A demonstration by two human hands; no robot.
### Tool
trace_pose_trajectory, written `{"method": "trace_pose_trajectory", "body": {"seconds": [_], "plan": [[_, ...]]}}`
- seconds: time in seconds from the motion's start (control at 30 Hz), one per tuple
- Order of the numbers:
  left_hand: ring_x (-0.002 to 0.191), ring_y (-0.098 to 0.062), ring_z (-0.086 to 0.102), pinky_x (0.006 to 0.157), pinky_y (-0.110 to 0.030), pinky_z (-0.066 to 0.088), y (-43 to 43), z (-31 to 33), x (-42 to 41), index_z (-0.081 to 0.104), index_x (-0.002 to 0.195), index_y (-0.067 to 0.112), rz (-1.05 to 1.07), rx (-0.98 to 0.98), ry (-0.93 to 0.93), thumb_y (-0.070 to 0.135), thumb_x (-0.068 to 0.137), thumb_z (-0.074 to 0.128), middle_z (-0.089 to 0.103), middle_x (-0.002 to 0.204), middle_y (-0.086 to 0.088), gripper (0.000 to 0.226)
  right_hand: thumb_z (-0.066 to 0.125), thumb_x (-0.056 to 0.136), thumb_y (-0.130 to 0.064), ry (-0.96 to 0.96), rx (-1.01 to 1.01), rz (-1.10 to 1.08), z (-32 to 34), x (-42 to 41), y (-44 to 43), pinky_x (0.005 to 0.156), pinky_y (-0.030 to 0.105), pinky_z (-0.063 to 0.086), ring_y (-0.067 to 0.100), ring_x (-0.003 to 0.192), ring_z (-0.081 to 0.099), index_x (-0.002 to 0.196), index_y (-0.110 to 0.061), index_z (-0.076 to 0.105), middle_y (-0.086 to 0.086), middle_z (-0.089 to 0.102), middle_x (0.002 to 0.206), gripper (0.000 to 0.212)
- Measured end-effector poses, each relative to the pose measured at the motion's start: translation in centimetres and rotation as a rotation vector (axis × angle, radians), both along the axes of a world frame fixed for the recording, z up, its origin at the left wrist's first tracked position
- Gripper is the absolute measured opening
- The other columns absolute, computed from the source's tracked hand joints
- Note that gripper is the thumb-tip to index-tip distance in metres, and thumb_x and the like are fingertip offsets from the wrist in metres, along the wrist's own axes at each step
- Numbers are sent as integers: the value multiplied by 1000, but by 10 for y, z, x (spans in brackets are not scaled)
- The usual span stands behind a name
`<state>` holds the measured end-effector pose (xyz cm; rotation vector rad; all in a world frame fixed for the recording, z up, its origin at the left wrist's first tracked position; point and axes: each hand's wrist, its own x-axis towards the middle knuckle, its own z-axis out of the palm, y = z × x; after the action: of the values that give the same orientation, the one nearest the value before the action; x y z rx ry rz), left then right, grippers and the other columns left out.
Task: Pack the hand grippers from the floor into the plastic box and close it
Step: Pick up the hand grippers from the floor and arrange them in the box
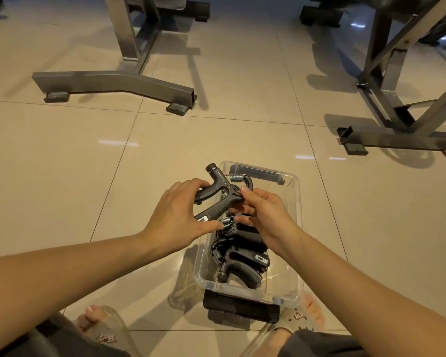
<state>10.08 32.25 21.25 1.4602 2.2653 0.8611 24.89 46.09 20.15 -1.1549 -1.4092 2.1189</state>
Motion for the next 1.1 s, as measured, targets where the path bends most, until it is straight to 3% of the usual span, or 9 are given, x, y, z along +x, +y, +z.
{"method": "trace_pose_trajectory", "body": {"seconds": [0.13, 0.23, 0.4, 0.47, 0.6, 0.73, 0.8, 0.93, 1.1], "plan": [[90, -5, 53, 77, -30, 47, 3, 12, -5, 56, 118, 31, 40, 21, -1, 74, 74, 67, 54, 96, 18, 62, 57, 102, -24, -29, 146, 56, 9, 4, 14, 66, 27, 58, 15, 68, 69, 94, -5, 67, 10, 73, 80, 24], [92, -5, 53, 77, -27, 45, 11, 23, -18, 58, 115, 29, 87, 98, 36, 66, 84, 61, 57, 98, 15, 49, 56, 103, -27, -79, 289, 219, 13, 8, 23, 66, 28, 53, 20, 69, 62, 95, 3, 65, 15, 68, 82, 32], [97, 1, 62, 85, -29, 50, 19, 26, -21, 65, 123, 34, -24, -13, -145, 56, 86, 67, 68, 99, 19, 43, 53, 105, -28, -109, 464, 394, 15, 2, 15, 68, 30, 47, 18, 73, 58, 102, -4, 72, 12, 64, 81, 31], [93, 3, 64, 82, -24, 50, 20, 26, -17, 67, 124, 37, -64, -37, -213, 47, 86, 73, 71, 96, 18, 40, 54, 103, -34, -95, 475, 425, 15, 0, 12, 69, 37, 45, 24, 72, 57, 99, -7, 74, 23, 63, 80, 34], [84, 4, 68, 73, -8, 47, 20, 29, -13, 73, 104, 42, -63, -56, -350, 30, 86, 78, 75, 84, 16, 22, 59, 101, -37, -70, 511, 436, 17, 3, 9, 68, 40, 43, 25, 68, 53, 93, -9, 78, 35, 61, 83, 34], [80, 0, 70, 78, -20, 53, 20, 27, -13, 79, 102, 22, 7, -103, -441, 22, 89, 75, 76, 84, 12, 14, 68, 95, -36, -92, 533, 414, 18, 3, 8, 75, 42, 53, 26, 75, 66, 101, -17, 78, 18, 72, 88, 23], [81, -4, 70, 78, -26, 55, 20, 25, -15, 80, 96, 23, 87, -100, -411, 21, 90, 73, 75, 82, 11, 10, 74, 87, -46, -162, 585, 439, 16, 4, 9, 82, 47, 57, 25, 82, 70, 110, -21, 74, 7, 74, 89, 34], [69, -14, 67, 75, -37, 58, 19, 20, -23, 78, 83, 21, 299, -73, -475, 18, 88, 74, 74, 73, 1, 7, 73, 66, -75, -415, 994, 584, 14, 10, 8, 88, 33, 53, 7, 101, 61, 129, -30, 60, -15, 63, 112, 78], [61, -14, 63, 72, -38, 56, 21, 16, -20, 77, 82, 13, 346, -91, -565, 13, 88, 74, 72, 71, -8, 7, 68, 78, -66, -506, 1348, 633, 11, 18, 8, 90, 35, 46, 13, 110, 51, 143, -28, 51, -10, 53, 118, 77]]}}
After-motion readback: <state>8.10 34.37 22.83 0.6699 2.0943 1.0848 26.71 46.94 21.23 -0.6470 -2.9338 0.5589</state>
